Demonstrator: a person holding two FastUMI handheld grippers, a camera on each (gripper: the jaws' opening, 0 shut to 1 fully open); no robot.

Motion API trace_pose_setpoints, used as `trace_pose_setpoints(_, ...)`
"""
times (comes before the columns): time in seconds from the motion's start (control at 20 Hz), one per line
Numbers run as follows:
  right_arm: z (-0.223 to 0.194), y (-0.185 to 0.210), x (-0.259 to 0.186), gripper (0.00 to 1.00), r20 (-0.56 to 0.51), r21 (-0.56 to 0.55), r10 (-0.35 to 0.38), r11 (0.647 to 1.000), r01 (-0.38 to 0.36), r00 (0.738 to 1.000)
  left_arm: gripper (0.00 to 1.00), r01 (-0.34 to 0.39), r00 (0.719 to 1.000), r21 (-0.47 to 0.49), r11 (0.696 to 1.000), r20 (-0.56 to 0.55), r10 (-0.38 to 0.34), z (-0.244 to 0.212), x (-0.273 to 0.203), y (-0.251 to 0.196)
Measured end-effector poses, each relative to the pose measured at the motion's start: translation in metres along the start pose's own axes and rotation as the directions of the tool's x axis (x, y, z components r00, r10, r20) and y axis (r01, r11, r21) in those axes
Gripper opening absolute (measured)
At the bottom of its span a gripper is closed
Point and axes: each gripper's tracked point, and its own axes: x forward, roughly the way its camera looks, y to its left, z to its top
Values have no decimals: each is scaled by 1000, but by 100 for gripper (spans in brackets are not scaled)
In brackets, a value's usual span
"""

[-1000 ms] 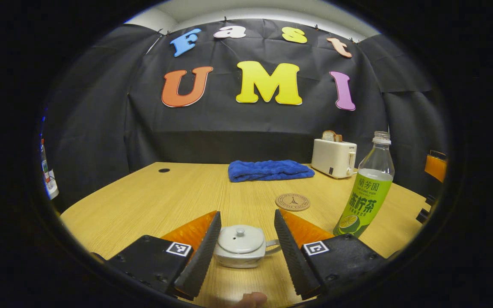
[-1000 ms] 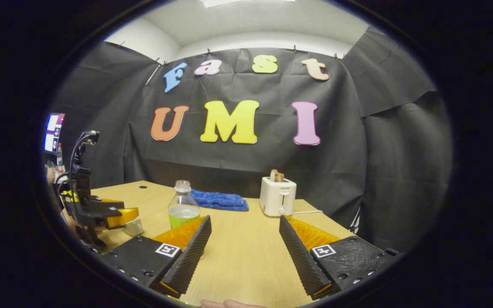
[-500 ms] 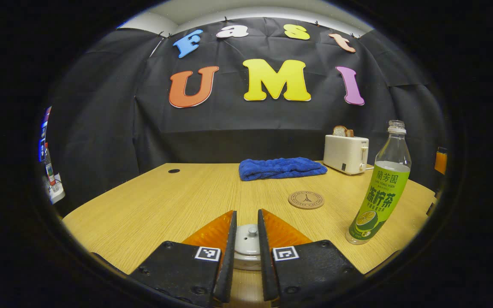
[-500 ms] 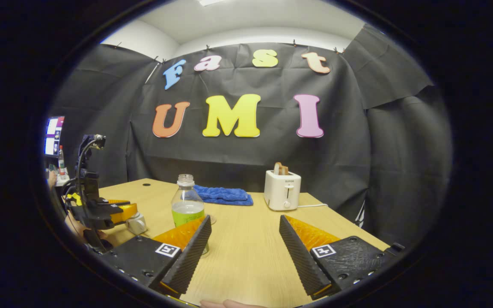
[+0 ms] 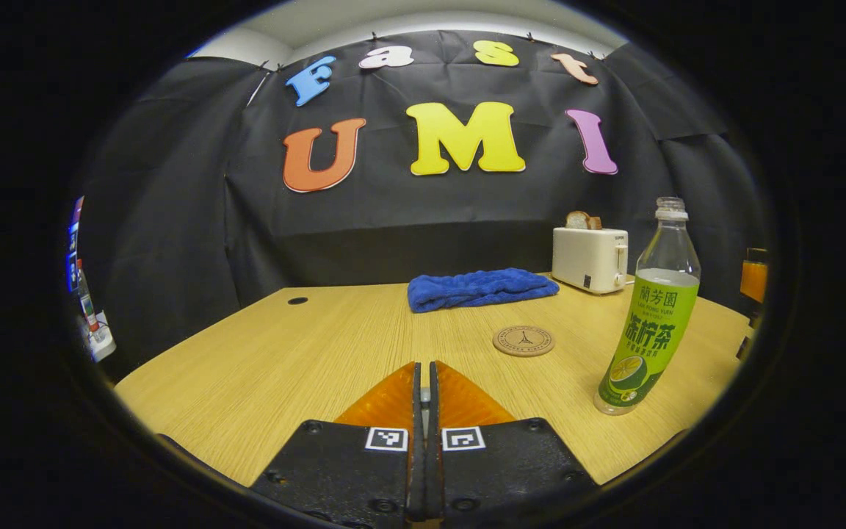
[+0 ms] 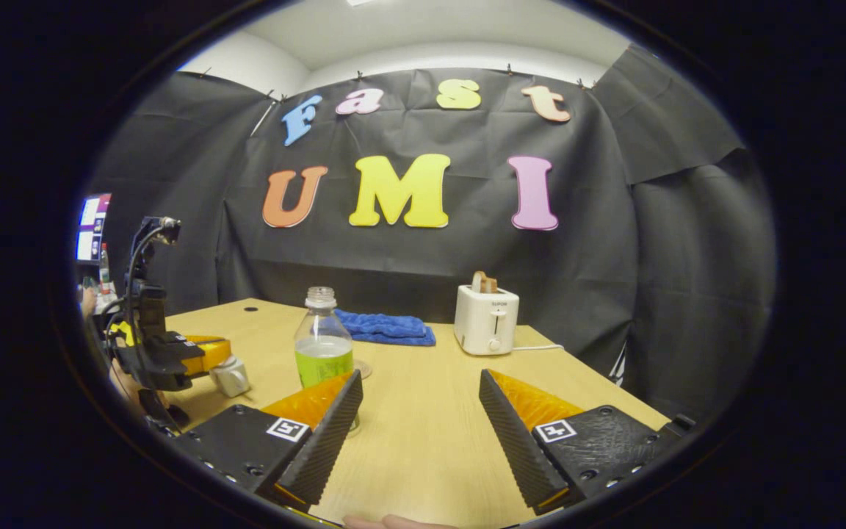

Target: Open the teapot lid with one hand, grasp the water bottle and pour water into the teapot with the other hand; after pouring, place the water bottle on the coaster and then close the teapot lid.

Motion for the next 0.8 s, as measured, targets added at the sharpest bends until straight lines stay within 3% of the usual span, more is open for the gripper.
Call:
trace_pose_setpoints(0.4, -16, 31, 5, 96, -5, -18, 62, 998, -62, 998, 3, -22, 999, -69, 997, 38, 25, 31, -22, 22)
trace_pose_setpoints(0.55, -20, 49, 8, 96, -3, 35, 91, 995, -90, 996, 3, 15, 999, -136, 991, 37, -10, 43, -37, 26)
trace_pose_setpoints(0.7, -19, 71, 14, 96, 5, 81, 125, 989, -125, 992, 3, -20, 998, -116, 993, 52, 26, 58, -52, 43)
trace_pose_setpoints(0.8, -22, 84, 21, 95, -7, 75, 155, 985, -154, 988, 3, 5, 998, -113, 994, 58, 1, 67, -62, 39)
